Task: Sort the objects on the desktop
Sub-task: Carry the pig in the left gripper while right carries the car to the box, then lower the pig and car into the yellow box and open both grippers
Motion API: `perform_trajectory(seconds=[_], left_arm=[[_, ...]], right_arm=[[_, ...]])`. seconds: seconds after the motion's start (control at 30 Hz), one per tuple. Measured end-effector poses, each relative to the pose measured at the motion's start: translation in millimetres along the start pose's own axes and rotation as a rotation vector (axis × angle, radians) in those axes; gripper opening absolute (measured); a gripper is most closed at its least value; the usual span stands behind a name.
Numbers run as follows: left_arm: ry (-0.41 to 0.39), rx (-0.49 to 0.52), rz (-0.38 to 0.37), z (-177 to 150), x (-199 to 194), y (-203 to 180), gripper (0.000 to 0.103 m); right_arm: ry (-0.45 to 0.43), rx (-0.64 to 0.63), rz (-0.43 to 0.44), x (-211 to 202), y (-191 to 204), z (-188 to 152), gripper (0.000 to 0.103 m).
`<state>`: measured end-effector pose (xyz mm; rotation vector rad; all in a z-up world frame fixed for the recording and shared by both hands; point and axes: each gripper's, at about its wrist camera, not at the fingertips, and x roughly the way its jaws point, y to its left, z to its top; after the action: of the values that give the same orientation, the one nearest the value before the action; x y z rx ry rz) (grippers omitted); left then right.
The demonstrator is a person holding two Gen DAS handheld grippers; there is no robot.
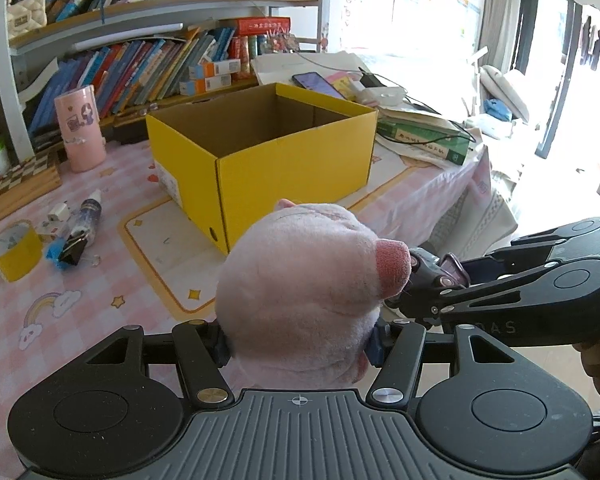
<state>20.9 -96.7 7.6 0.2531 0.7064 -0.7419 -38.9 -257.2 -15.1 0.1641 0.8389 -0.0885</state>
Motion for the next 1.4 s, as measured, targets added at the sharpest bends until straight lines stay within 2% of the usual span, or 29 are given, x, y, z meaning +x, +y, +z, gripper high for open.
perform_trajectory(seconds=[0.4,0.63,0.8,1.13,1.3,1.4], left_arm=[[-0.009,0.008,0.01,20,20,-9,0.059],[-0.083,0.003,0.023,45,28,-14,0.059],[-0.139,0.004,0.036,67,35,-22,0.059],[-0.238,-0.108,0.059,117,46,-22,0.059],[-0.252,-0.157,0.089,139,58,-18,0.059],[-0.24,-0.153,0.131,150,69,-15,0.059]], right_arm=[[0.007,-0.011,0.024,16,-21,22,0.041],[-0.05,-0.032,0.039,18,-39,48,0.041],[-0.12,-0.068,0.039,14,-54,74,0.041],[-0.237,-0.171,0.109,13,-83,140,0.041],[-0.259,-0.21,0.148,24,-93,167,0.041],[-0.243,-0.22,0.165,39,-99,181,0.041]])
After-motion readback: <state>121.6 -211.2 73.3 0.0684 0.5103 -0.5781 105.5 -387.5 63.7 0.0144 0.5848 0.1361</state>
